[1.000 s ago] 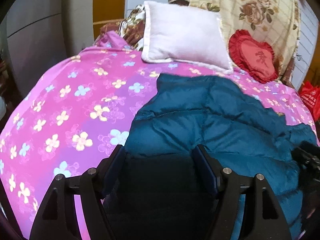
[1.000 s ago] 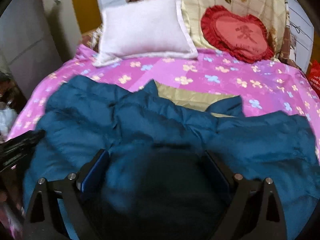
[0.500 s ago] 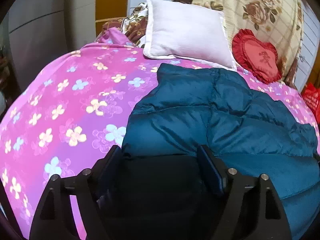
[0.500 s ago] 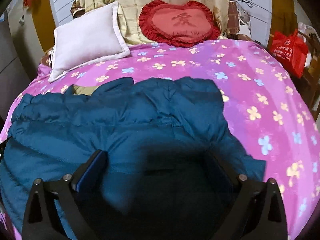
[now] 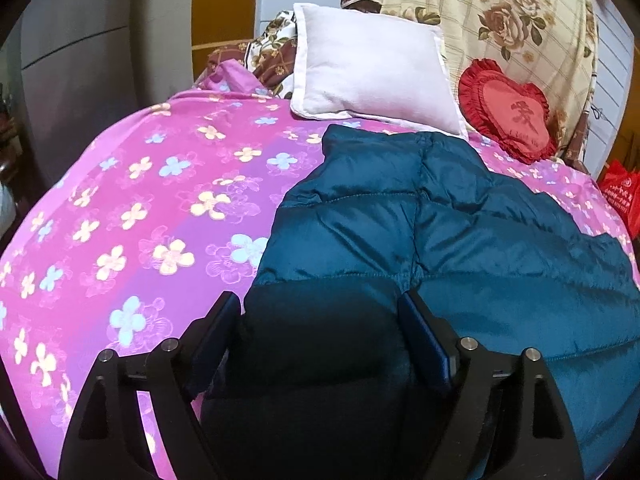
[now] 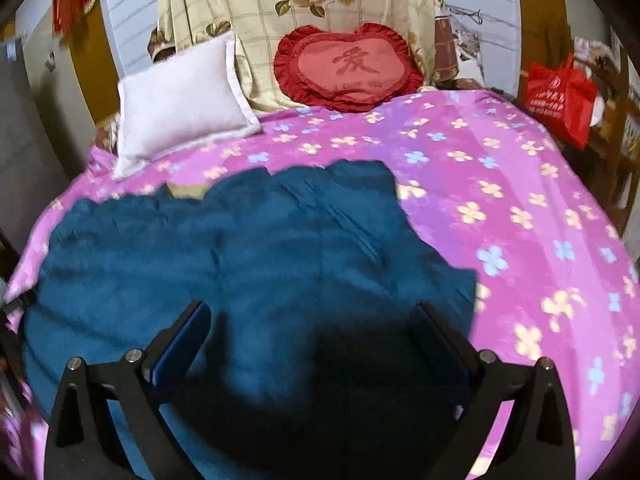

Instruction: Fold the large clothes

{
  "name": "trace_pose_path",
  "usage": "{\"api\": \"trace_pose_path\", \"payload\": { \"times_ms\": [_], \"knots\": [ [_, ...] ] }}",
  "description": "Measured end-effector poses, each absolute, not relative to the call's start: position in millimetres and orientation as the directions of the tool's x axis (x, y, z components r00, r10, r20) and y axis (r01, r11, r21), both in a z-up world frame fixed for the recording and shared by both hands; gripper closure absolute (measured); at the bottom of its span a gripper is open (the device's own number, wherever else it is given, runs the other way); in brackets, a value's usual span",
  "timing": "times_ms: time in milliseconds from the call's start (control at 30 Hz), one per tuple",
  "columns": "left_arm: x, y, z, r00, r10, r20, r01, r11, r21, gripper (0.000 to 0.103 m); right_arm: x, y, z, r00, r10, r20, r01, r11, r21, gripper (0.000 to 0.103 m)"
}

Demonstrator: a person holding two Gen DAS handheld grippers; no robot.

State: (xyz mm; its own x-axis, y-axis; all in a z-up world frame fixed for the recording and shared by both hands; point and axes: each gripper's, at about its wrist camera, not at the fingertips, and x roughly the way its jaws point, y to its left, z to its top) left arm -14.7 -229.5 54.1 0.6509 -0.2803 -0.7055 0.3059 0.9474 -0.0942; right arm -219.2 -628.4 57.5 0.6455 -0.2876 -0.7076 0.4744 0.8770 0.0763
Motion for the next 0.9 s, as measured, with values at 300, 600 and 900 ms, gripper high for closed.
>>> {"api": "trace_pose_path", "payload": {
  "times_ms": [300, 600, 900],
  "knots": [
    [-26, -230, 57, 0.665, -0.266, -0.698, 0.326, 0.944, -0.049, 0.039, -226, -642, 32, 0.629, -0.267, -0.730, 0.502, 0.856, 0.119, 0.000],
    [-27, -229, 55, 0.664, -0.268, -0.698, 0.329, 0.943, -0.050, 0.039, -229, -644, 26, 0.641, -0.243, -0.728, 0.498, 0.853, 0.154, 0.000],
    [-27, -230, 54, 0.665, -0.269, -0.697, 0.329, 0.943, -0.051, 0.039, -228, -646, 24, 0.647, -0.235, -0.726, 0.493, 0.854, 0.163, 0.000]
  ]
}}
